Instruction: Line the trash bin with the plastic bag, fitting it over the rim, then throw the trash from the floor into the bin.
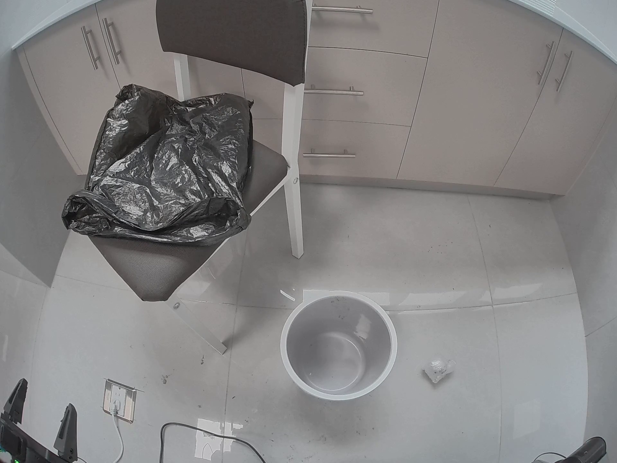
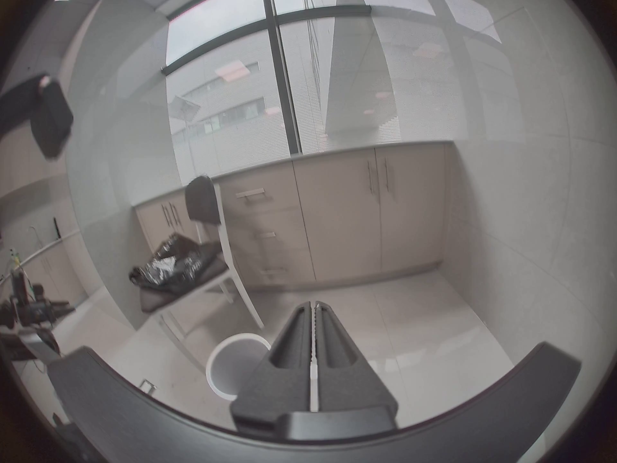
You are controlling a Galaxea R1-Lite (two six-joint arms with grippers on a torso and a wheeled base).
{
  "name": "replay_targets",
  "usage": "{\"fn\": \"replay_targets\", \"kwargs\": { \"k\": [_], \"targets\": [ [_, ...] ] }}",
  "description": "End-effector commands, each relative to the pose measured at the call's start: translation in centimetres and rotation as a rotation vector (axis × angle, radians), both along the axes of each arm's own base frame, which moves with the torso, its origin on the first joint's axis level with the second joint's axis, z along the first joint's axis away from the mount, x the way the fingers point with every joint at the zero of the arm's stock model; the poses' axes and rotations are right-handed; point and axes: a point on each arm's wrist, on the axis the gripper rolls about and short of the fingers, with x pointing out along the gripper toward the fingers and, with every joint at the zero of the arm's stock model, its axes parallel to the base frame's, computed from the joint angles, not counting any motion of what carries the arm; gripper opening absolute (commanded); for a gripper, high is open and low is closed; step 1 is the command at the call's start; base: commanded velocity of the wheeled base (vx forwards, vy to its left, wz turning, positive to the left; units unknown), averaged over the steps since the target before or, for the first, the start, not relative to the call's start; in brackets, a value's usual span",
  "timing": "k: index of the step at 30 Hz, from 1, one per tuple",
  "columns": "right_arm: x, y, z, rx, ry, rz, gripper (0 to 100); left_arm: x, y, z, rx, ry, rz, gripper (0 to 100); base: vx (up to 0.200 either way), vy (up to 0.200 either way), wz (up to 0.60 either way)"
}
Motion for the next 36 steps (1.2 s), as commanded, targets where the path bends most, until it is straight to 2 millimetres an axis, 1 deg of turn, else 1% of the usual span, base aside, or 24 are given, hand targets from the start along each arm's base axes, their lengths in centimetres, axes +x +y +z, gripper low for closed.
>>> {"fn": "replay_targets", "kwargs": {
  "k": [1, 2, 3, 4, 5, 6, 7, 8, 10, 11, 14, 15, 16, 17, 18, 19, 21, 22, 24, 26, 29, 32, 33, 36],
  "targets": [
    [5.9, 0.7, 13.2, 0.052, -0.049, 0.249, 0, -0.8, 0.0, 5.0, -0.070, -0.106, -0.016, 100, 0.000, 0.000, 0.00],
    [6.8, 1.0, 13.6, 0.077, -0.055, 0.274, 0, -0.9, 0.0, 8.1, -0.136, -0.124, -0.031, 100, 0.000, 0.000, 0.00],
    [7.5, 1.2, 14.0, 0.100, -0.061, 0.294, 0, -0.8, 0.1, 10.5, -0.197, -0.136, -0.042, 100, 0.000, 0.000, 0.00],
    [7.5, 1.2, 14.0, 0.100, -0.061, 0.294, 0, -0.8, 0.1, 10.5, -0.197, -0.136, -0.042, 100, 0.000, 0.000, 0.00],
    [10.2, 2.1, 15.2, 0.201, -0.078, 0.369, 0, -0.1, 0.1, 17.0, -0.297, -0.129, -0.081, 100, 0.000, 0.000, 0.00],
    [11.0, 2.4, 15.3, 0.232, -0.078, 0.387, 0, 0.6, 0.1, 18.0, -0.272, -0.090, -0.087, 100, 0.000, 0.000, 0.00],
    [11.0, 2.4, 15.2, 0.235, -0.076, 0.389, 0, 0.7, 0.1, 18.0, -0.267, -0.084, -0.089, 100, 0.000, 0.000, 0.00],
    [12.3, 2.9, 15.2, 0.268, -0.069, 0.413, 0, 2.8, 0.0, 18.1, -0.213, 0.005, -0.089, 100, 0.000, 0.000, 0.00],
    [13.8, 3.5, 14.7, 0.267, -0.042, 0.421, 0, 5.2, -0.2, 17.4, -0.154, 0.084, -0.082, 100, 0.000, 0.000, 0.00],
    [14.1, 3.6, 14.5, 0.265, -0.031, 0.420, 0, 5.8, -0.3, 17.2, -0.143, 0.100, -0.081, 100, 0.000, 0.000, 0.00],
    [15.5, 4.0, 13.3, 0.261, 0.009, 0.415, 0, 9.9, -0.6, 16.7, -0.114, 0.146, -0.072, 100, 0.000, 0.000, 0.00],
    [15.6, 4.0, 13.3, 0.261, 0.008, 0.412, 0, 10.2, -0.6, 16.7, -0.111, 0.150, -0.070, 100, 0.000, 0.000, 0.00],
    [15.8, 4.0, 13.3, 0.263, 0.002, 0.407, 0, 12.0, -0.7, 16.6, -0.101, 0.172, -0.062, 100, 0.000, 0.000, 0.00],
    [15.8, 4.0, 13.2, 0.263, 0.002, 0.407, 0, 13.3, -0.7, 16.5, -0.098, 0.190, -0.058, 100, 0.000, 0.000, 0.00],
    [15.7, 4.0, 13.2, 0.264, -0.001, 0.408, 0, 14.3, -0.7, 16.4, -0.097, 0.201, -0.053, 100, 0.000, 0.000, 0.00],
    [15.7, 4.0, 13.1, 0.264, 0.000, 0.407, 0, 14.5, -0.7, 16.4, -0.097, 0.204, -0.051, 100, 0.000, 0.000, 0.00],
    [14.9, 3.8, 13.1, 0.263, -0.013, 0.414, 0, 16.8, -0.4, 16.1, -0.106, 0.210, -0.020, 100, 0.000, 0.000, 0.00],
    [14.9, 3.8, 13.1, 0.263, -0.013, 0.414, 0, 16.8, -0.4, 16.1, -0.106, 0.210, -0.020, 100, 0.000, 0.000, 0.00],
    [14.5, 3.8, 13.2, 0.263, -0.026, 0.424, 0, 18.4, 0.5, 15.8, -0.095, 0.210, 0.031, 100, 0.000, 0.000, 0.00],
    [14.4, 3.8, 13.4, 0.261, -0.031, 0.426, 0, 19.2, 0.7, 16.5, -0.059, 0.180, 0.024, 100, 0.000, 0.000, 0.00],
    [15.0, 3.9, 13.2, 0.246, -0.011, 0.421, 0, 19.9, 0.5, 17.1, 0.022, 0.153, 0.006, 100, 0.000, 0.000, 0.00],
    [16.4, 4.3, 12.5, 0.220, 0.032, 0.408, 0, 20.8, -0.1, 17.4, 0.104, 0.142, -0.041, 100, 0.000, 0.000, 0.00],
    [17.4, 4.7, 11.9, 0.205, 0.069, 0.399, 0, 22.1, -1.0, 17.2, 0.146, 0.151, -0.092, 100, 0.000, 0.000, 0.00],
    [18.6, 5.0, 11.0, 0.198, 0.121, 0.393, 0, 24.1, -2.5, 16.9, 0.185, 0.146, -0.165, 100, 0.000, 0.000, 0.00]
  ]
}}
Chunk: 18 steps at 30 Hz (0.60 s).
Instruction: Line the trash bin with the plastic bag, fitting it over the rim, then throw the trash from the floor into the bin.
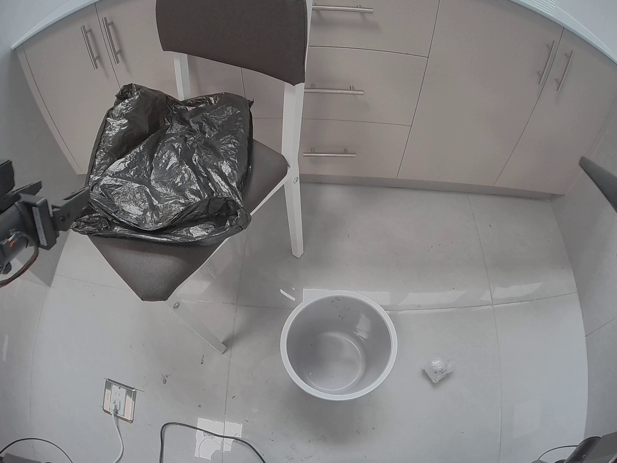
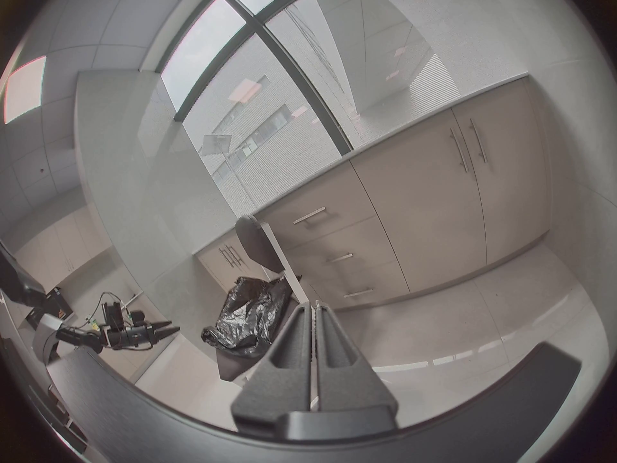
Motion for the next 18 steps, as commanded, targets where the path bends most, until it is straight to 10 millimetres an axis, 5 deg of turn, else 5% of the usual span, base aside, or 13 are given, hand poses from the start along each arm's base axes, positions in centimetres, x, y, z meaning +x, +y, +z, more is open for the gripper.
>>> {"fn": "replay_targets", "kwargs": {
  "k": [1, 9, 18],
  "targets": [
    [3.4, 1.1, -2.1, -0.046, 0.122, 0.004, 0, 5.7, -2.8, -1.2, 0.073, 0.058, -0.139, 100, 0.000, 0.000, 0.00],
    [4.2, 1.4, -3.1, -0.060, 0.171, 0.005, 0, 11.2, -4.8, -2.8, 0.143, 0.095, -0.198, 100, 0.000, 0.000, 0.00],
    [4.7, 1.7, -3.5, -0.066, 0.191, 0.015, 0, 13.8, -5.2, -5.0, 0.390, 0.090, -0.226, 100, 0.000, 0.000, 0.00]
  ]
}}
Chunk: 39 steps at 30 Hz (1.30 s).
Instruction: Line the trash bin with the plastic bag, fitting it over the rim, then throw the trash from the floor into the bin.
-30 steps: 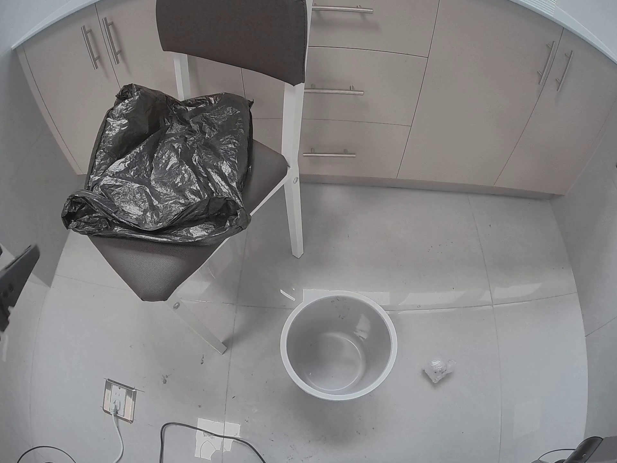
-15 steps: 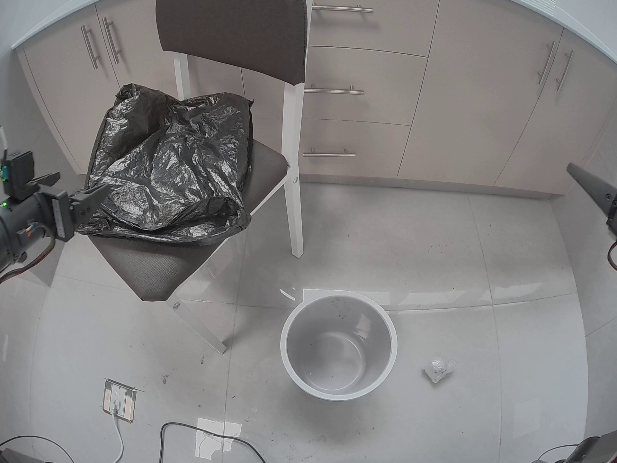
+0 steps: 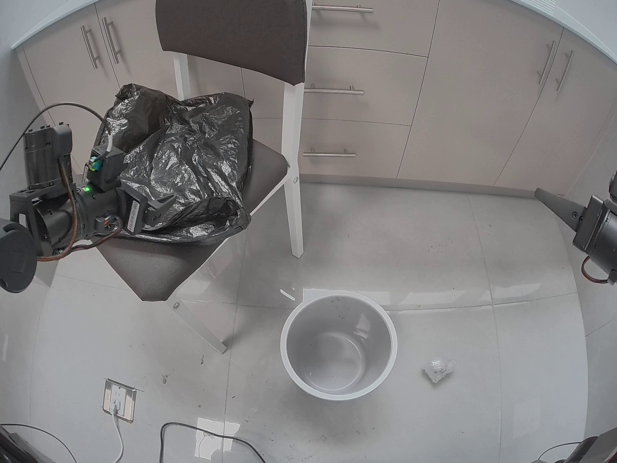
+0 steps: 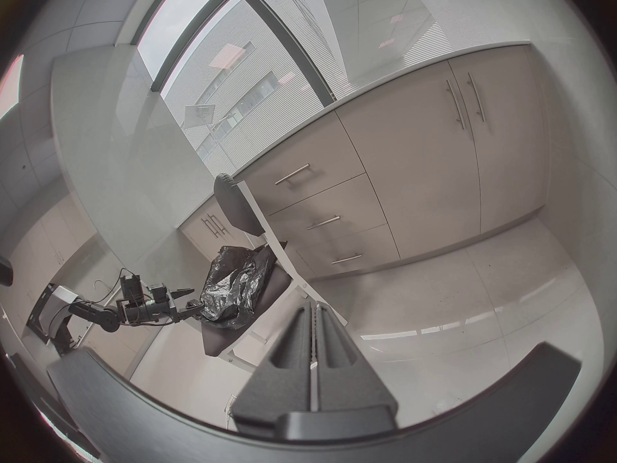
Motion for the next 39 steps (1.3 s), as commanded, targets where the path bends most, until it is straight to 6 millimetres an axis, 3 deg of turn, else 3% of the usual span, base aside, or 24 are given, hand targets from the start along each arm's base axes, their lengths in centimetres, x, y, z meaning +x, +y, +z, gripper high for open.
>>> {"fn": "replay_targets", "kwargs": {
  "k": [1, 13, 19, 32, 39],
  "targets": [
    [0.6, 0.3, -0.5, -0.008, 0.028, 0.006, 0, 2.3, -0.6, -1.9, 0.073, -0.002, -0.016, 100, 0.000, 0.000, 0.00],
    [0.4, 0.2, -0.4, -0.005, 0.019, 0.003, 0, 4.2, -3.4, -3.6, 0.195, -0.026, -0.072, 100, 0.000, 0.000, 0.00],
    [0.4, 0.2, -0.4, -0.005, 0.019, 0.006, 0, 4.6, -4.5, -3.0, 0.193, -0.048, -0.081, 100, 0.000, 0.000, 0.00],
    [0.4, 0.2, -0.5, -0.005, 0.024, 0.006, 0, 4.8, -4.7, -3.9, 0.201, -0.027, -0.087, 100, 0.000, 0.000, 0.00],
    [0.4, 0.2, -0.4, -0.005, 0.023, 0.006, 0, 5.1, -4.8, -5.5, 0.238, 0.015, -0.103, 100, 0.000, 0.000, 0.00]
  ]
}}
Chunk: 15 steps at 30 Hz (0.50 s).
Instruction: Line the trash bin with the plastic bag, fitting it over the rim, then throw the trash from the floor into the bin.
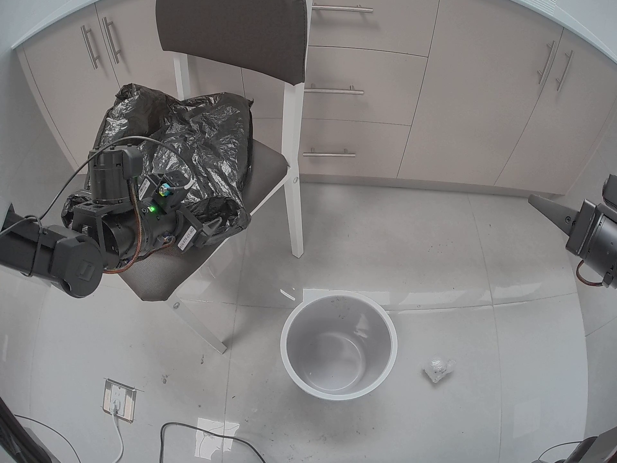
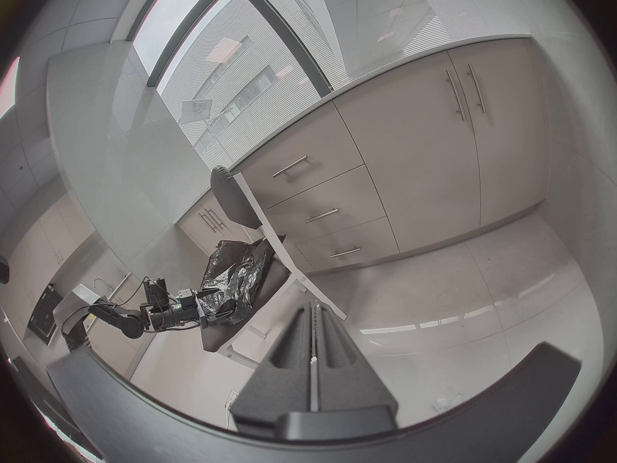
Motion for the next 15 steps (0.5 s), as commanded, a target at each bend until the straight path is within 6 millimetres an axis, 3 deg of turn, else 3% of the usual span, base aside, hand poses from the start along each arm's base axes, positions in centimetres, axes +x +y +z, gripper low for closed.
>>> {"fn": "replay_targets", "kwargs": {
  "k": [1, 15],
  "targets": [
    [-0.1, 0.0, 0.1, 0.002, -0.005, 0.001, 0, 0.2, -0.1, -0.9, 0.024, 0.021, -0.007, 100, 0.000, 0.000, 0.00],
    [0.0, 0.0, 0.0, 0.002, 0.001, 0.001, 0, 2.2, -0.7, -2.3, 0.015, 0.003, -0.009, 100, 0.000, 0.000, 0.00]
  ]
}}
